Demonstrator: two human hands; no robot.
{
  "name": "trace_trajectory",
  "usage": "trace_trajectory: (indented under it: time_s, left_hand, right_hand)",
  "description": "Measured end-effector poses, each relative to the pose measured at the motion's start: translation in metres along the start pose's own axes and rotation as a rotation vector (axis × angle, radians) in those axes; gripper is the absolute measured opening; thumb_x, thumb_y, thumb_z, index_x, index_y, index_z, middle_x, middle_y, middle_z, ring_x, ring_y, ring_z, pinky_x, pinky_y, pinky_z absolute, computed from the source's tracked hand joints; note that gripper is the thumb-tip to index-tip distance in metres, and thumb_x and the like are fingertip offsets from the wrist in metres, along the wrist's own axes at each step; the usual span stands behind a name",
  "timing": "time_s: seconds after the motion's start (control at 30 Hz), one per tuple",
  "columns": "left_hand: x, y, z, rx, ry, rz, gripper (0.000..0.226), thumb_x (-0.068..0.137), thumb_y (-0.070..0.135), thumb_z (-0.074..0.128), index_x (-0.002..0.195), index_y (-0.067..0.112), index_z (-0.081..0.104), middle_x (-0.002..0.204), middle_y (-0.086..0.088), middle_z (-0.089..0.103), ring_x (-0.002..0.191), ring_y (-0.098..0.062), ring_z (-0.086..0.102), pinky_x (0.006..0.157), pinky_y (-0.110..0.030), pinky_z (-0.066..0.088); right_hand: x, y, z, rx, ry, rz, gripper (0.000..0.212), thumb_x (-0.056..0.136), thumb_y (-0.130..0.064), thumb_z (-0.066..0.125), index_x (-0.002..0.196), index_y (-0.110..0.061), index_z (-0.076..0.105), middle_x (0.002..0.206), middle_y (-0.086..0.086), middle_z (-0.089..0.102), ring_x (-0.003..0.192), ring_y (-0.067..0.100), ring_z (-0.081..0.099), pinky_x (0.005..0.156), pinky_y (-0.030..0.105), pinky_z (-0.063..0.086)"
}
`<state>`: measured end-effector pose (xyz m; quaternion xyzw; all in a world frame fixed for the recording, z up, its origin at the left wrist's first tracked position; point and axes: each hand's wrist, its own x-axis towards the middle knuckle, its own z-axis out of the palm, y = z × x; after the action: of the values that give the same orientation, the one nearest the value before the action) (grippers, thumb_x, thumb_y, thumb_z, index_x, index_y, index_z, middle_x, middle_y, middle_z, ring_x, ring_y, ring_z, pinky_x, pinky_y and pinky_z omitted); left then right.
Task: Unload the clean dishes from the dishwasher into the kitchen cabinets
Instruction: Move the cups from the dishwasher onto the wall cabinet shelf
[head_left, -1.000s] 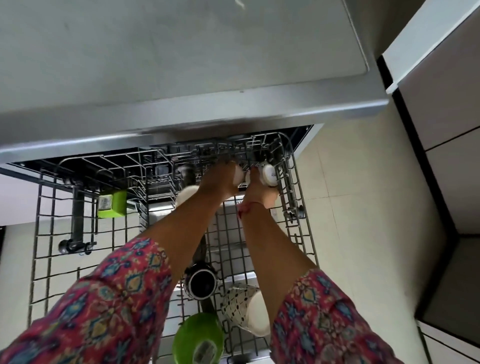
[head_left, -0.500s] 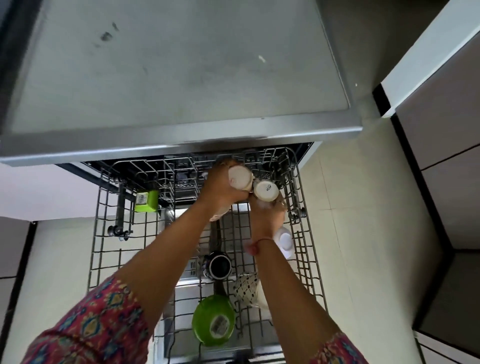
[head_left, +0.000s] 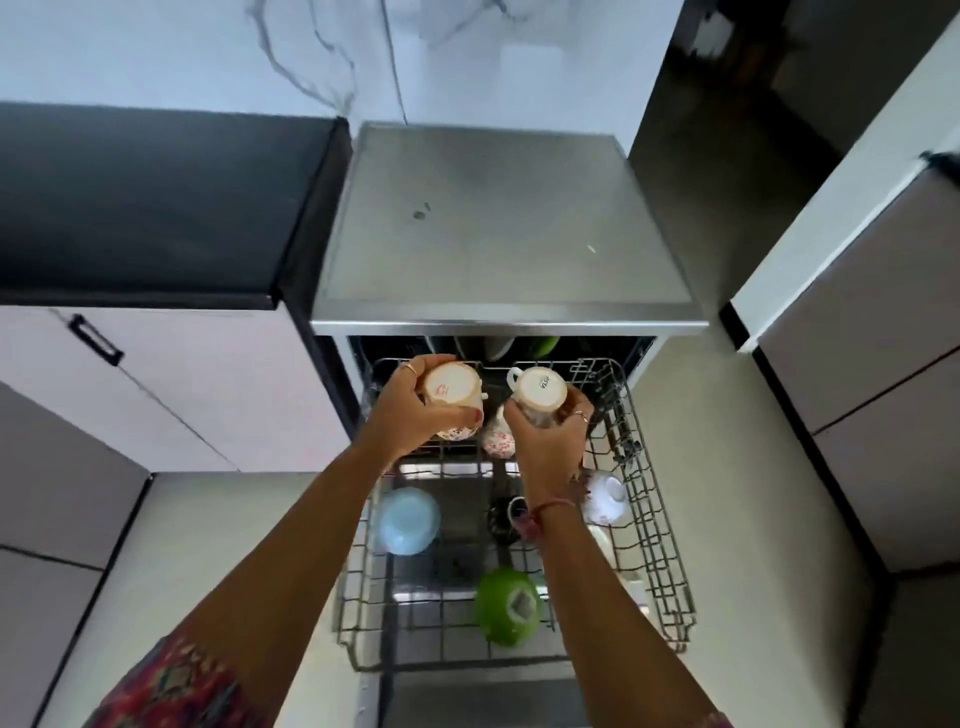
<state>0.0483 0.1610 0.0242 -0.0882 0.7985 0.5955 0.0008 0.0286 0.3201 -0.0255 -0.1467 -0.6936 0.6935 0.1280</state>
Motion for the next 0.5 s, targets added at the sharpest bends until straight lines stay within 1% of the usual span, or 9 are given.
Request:
trace_trajectory:
  time_s: [0.07, 0.1, 0.17, 0.23, 0.3, 0.37, 0.43, 0.5]
  left_hand:
    - [-0.032, 0.009, -0.037, -0.025, 0.016, 0.02, 0.069, 0.058, 0.015, 0.09, 0.116, 0.031, 0.055, 0.112, 0.003, 0.06, 0.1, -0.012, 0.061, 0.081, -0.025, 0.056]
    - [-0.049, 0.014, -0.059, -0.031, 0.03, 0.038, 0.069, 0.059, 0.015, 0.089, 0.118, 0.03, 0.055, 0.113, 0.002, 0.061, 0.101, -0.012, 0.061, 0.082, -0.026, 0.056]
    - [-0.078, 0.024, -0.101, -0.038, 0.066, 0.075, 0.069, 0.06, 0.013, 0.088, 0.119, 0.027, 0.054, 0.109, 0.004, 0.062, 0.098, -0.01, 0.061, 0.076, -0.018, 0.055]
    - [-0.101, 0.034, -0.138, -0.032, 0.109, 0.1, 0.069, 0.061, 0.014, 0.088, 0.118, 0.025, 0.051, 0.104, 0.009, 0.059, 0.094, -0.007, 0.059, 0.067, -0.011, 0.052]
    - [-0.124, 0.044, -0.175, -0.02, 0.158, 0.115, 0.071, 0.061, 0.017, 0.089, 0.119, 0.023, 0.049, 0.104, 0.011, 0.058, 0.094, -0.006, 0.058, 0.065, -0.011, 0.051]
    - [-0.145, 0.052, -0.21, -0.025, 0.215, 0.119, 0.07, 0.06, 0.02, 0.089, 0.116, 0.023, 0.049, 0.102, 0.013, 0.058, 0.093, -0.004, 0.058, 0.061, -0.011, 0.05]
    - [-0.162, 0.057, -0.24, -0.048, 0.264, 0.118, 0.067, 0.06, 0.021, 0.089, 0.113, 0.026, 0.048, 0.099, 0.017, 0.057, 0.089, 0.0, 0.057, 0.056, -0.007, 0.048]
    - [-0.179, 0.061, -0.27, -0.076, 0.314, 0.129, 0.063, 0.062, 0.022, 0.088, 0.111, 0.029, 0.049, 0.099, 0.018, 0.058, 0.089, 0.001, 0.058, 0.054, -0.006, 0.047]
  right_hand:
    - [-0.036, -0.019, 0.016, 0.025, 0.005, -0.041, 0.065, 0.065, -0.006, 0.083, 0.117, -0.012, 0.044, 0.105, 0.0, 0.06, 0.095, 0.006, 0.063, 0.08, 0.015, 0.054]
    - [-0.056, -0.03, 0.026, 0.044, 0.008, -0.06, 0.065, 0.065, -0.007, 0.084, 0.116, -0.013, 0.043, 0.103, -0.003, 0.06, 0.093, 0.005, 0.063, 0.078, 0.015, 0.054]
    - [-0.092, -0.051, 0.048, 0.089, -0.004, -0.098, 0.063, 0.064, -0.009, 0.084, 0.111, -0.017, 0.043, 0.097, -0.009, 0.061, 0.089, 0.003, 0.063, 0.076, 0.016, 0.055]
    - [-0.122, -0.07, 0.071, 0.126, -0.036, -0.127, 0.06, 0.065, -0.009, 0.085, 0.108, -0.018, 0.043, 0.094, -0.007, 0.062, 0.087, 0.006, 0.065, 0.075, 0.017, 0.055]
    - [-0.151, -0.092, 0.094, 0.178, -0.075, -0.15, 0.058, 0.065, -0.008, 0.084, 0.106, -0.016, 0.044, 0.096, 0.0, 0.064, 0.088, 0.014, 0.066, 0.077, 0.02, 0.055]
    - [-0.178, -0.111, 0.116, 0.213, -0.103, -0.18, 0.058, 0.065, -0.009, 0.084, 0.106, -0.015, 0.044, 0.099, 0.003, 0.063, 0.09, 0.017, 0.065, 0.08, 0.024, 0.056]
    - [-0.201, -0.128, 0.135, 0.237, -0.131, -0.213, 0.059, 0.065, -0.01, 0.084, 0.108, -0.017, 0.044, 0.102, 0.002, 0.06, 0.094, 0.016, 0.064, 0.077, 0.017, 0.055]
    - [-0.223, -0.144, 0.155, 0.252, -0.163, -0.253, 0.059, 0.066, -0.011, 0.084, 0.107, -0.02, 0.043, 0.105, 0.002, 0.059, 0.096, 0.016, 0.062, 0.076, 0.011, 0.053]
